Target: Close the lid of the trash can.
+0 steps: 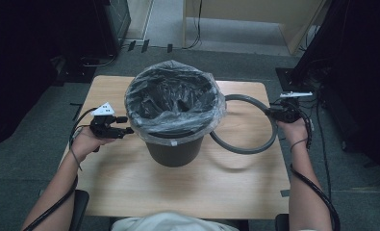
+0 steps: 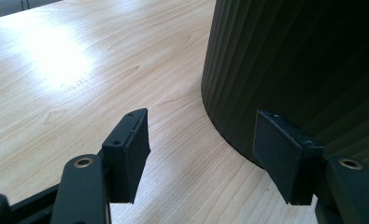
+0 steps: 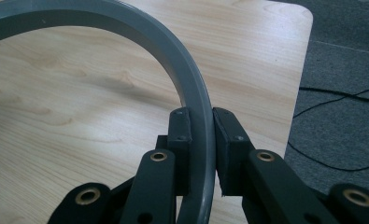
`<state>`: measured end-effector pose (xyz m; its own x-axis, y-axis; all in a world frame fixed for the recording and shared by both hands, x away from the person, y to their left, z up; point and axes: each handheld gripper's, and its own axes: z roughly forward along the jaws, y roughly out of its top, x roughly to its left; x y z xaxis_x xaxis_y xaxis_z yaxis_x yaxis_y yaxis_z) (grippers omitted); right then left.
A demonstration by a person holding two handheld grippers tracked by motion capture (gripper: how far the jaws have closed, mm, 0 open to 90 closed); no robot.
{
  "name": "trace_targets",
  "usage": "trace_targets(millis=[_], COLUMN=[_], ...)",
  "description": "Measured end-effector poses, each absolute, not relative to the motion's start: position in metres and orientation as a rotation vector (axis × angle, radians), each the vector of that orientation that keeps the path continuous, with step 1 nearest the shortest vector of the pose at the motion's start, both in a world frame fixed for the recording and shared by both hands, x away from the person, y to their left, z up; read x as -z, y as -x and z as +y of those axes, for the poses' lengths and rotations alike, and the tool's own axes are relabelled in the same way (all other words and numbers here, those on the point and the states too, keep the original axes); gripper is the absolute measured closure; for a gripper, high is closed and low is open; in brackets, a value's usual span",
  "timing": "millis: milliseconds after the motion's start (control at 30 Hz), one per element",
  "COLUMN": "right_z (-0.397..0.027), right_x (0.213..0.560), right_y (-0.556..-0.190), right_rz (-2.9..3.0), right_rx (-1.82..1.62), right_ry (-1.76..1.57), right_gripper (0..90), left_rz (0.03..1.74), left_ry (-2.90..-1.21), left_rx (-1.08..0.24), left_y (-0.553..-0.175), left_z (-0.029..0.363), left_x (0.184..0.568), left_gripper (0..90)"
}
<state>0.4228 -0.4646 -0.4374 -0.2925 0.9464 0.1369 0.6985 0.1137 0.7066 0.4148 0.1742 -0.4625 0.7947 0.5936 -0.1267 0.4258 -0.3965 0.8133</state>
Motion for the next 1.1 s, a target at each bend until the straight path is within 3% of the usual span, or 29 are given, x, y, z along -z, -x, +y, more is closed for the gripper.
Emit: trace_targets(millis=[1100], right_z=[-0.487], right_x=[0.357], right_y=[-0.429], right_rz=[2.004], right_rx=[-1.044], right_ry=[-1.593], right_gripper=[79.3], left_rz=[0.75], left_ry=[-2.053], left_rx=[-0.229], left_y=[-0.414], left_z=[0.173], left_x=[0.462], left_gripper=[35.6])
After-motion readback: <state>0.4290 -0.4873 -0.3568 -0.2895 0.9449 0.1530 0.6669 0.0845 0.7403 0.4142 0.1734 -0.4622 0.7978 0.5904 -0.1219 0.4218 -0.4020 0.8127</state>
